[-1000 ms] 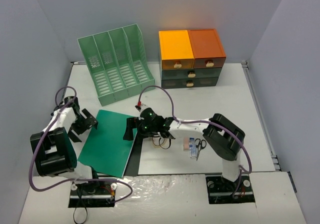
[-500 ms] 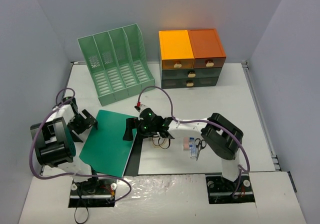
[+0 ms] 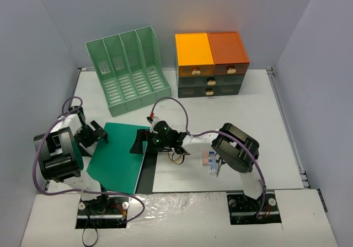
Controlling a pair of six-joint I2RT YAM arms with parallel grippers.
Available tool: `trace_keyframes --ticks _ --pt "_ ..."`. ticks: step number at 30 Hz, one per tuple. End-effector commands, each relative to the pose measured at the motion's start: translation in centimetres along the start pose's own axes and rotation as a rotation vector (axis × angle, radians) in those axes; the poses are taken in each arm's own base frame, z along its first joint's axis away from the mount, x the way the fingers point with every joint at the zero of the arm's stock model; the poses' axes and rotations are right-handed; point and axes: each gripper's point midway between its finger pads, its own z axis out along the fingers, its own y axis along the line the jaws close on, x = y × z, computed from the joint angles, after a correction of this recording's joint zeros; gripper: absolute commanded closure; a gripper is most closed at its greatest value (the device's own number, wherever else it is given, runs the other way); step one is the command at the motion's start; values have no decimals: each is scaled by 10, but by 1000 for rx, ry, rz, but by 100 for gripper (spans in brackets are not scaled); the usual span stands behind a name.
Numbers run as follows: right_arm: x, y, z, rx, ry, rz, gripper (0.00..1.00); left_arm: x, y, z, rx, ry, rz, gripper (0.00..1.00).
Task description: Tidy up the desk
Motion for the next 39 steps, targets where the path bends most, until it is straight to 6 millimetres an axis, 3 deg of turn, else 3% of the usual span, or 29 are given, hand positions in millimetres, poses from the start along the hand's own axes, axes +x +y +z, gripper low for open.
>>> trace_keyframes --ticks 1,4,12,16,20,24,28,30,32,39 --pt "1 8 4 -122 -56 112 0 19 -8 30 45 92 6 3" --pt "7 1 5 -148 -77 162 1 26 -6 34 21 119 10 3" --pt "14 20 12 -263 -89 222 14 33 -12 35 19 129 58 3" --pt "12 34 19 -269 -80 182 42 33 -12 33 18 128 66 3" --pt "8 42 23 -264 -65 158 86 33 -14 32 27 126 68 3" --pt "6 42 20 -206 -58 107 99 33 -15 30 33 122 69 3" --pt "-1 47 13 -172 -61 50 100 32 -18 25 49 113 72 3" --pt "-2 47 8 -133 -49 7 100 33 -19 18 61 112 71 3" --pt "-9 52 2 -104 -65 -36 100 29 -26 0 104 64 80 3" --pt "-26 64 -23 -21 -72 -166 100 7 -43 -86 189 -199 170 3"
